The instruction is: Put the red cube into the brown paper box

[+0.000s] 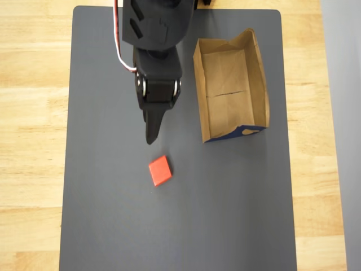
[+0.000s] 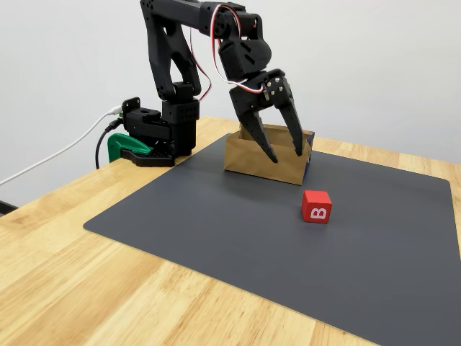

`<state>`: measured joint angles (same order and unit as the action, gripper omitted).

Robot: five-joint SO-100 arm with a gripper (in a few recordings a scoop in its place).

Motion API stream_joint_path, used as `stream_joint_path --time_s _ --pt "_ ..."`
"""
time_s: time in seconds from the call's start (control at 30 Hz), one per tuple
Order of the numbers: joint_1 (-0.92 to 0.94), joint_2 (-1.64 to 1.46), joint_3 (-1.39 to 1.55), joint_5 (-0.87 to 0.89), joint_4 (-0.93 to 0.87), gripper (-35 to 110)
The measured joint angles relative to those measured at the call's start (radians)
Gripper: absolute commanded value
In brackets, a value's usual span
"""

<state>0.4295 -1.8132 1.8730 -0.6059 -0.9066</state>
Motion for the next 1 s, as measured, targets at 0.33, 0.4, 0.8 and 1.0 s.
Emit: stream_joint_path --time_s 0.33,0.4,0.8,1.0 --pt "0.000 0.417 -0.308 0.020 -0.046 23" --pt "-0.009 0.466 -0.351 0.046 -0.046 25" --pt "-0.115 0.568 -0.436 0.063 -0.092 28" --pt "-0.135 0.584 -0.457 0.077 -0.101 21"
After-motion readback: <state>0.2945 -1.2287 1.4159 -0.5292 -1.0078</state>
